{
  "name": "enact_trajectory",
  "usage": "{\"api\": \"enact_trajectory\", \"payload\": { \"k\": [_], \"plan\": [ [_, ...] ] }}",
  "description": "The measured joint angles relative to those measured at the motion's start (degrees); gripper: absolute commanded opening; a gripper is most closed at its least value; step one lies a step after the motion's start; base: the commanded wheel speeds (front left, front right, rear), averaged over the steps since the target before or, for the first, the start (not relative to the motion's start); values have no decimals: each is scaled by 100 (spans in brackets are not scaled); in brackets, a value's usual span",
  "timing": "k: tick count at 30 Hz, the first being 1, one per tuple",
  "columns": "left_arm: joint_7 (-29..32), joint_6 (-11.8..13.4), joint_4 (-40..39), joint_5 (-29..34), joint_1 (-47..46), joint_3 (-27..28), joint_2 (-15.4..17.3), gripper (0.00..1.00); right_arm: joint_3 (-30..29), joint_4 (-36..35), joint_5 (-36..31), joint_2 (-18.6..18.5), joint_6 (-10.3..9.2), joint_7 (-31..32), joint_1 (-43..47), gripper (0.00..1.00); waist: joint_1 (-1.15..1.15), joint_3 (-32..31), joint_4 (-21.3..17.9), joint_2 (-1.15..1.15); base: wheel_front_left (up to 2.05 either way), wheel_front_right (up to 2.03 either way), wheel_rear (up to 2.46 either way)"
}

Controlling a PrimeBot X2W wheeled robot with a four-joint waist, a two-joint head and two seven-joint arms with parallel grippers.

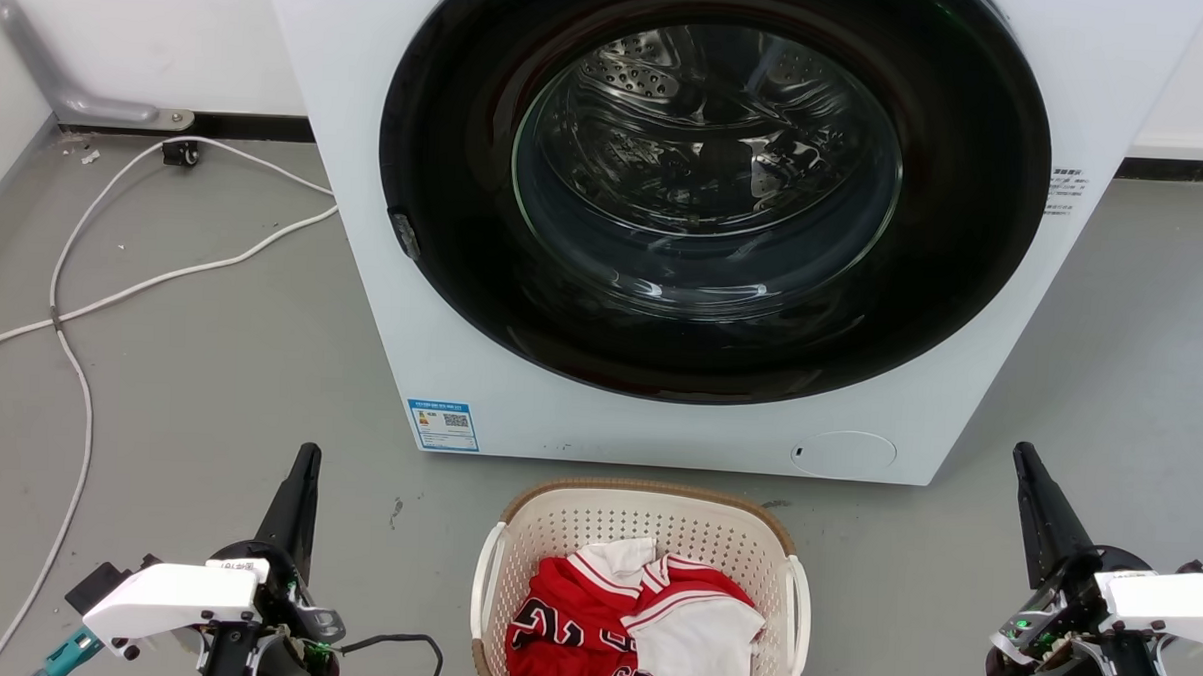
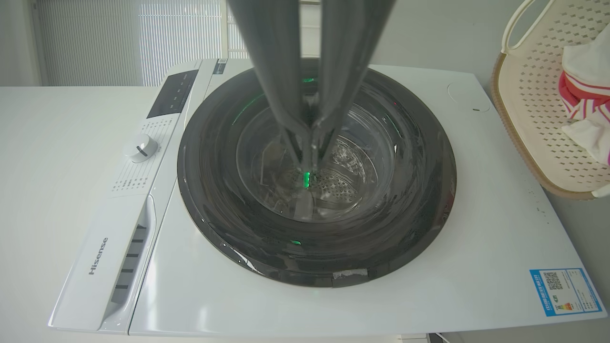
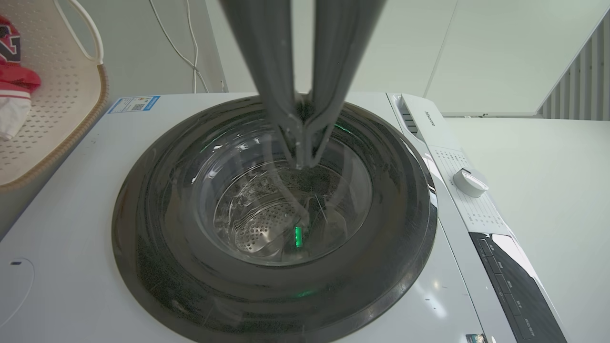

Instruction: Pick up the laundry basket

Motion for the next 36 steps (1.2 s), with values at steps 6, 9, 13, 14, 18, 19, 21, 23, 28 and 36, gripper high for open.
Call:
{"api": "enact_trajectory", "payload": {
  "k": [6,9,13,14,18,19,21,23,28,36],
  "plan": [
    [4,0,0,0,0,2,-1,0,-1,0,0,0,0,0,0,0,0,0,0,0,0,0,0],
    [4,0,0,0,0,2,-2,0,0,0,0,0,0,0,0,0,0,0,0,0,0,0,0],
    [4,0,0,0,0,3,-2,0,0,0,0,0,0,0,0,0,0,0,0,0,0,0,0],
    [4,0,0,0,0,4,-2,0,-1,0,0,0,0,0,0,0,0,0,0,0,0,0,0],
    [4,0,0,0,-1,5,-3,0,-1,0,0,0,0,0,0,0,0,0,0,0,0,0,0],
    [4,0,0,0,-1,5,-3,0,-1,0,0,0,0,0,0,0,0,0,0,0,0,0,0],
    [5,0,0,1,-1,5,-3,0,-1,0,0,0,0,0,0,0,0,0,0,0,0,0,0],
    [5,0,0,1,-1,7,-3,0,-1,0,0,0,0,0,0,0,0,0,0,0,0,0,0],
    [5,0,0,1,-1,8,-4,0,-1,0,0,0,0,0,0,0,0,0,0,0,0,0,0],
    [5,0,0,2,-1,9,-5,0,-1,0,0,0,0,0,0,0,0,0,0,0,0,0,0]
  ]
}}
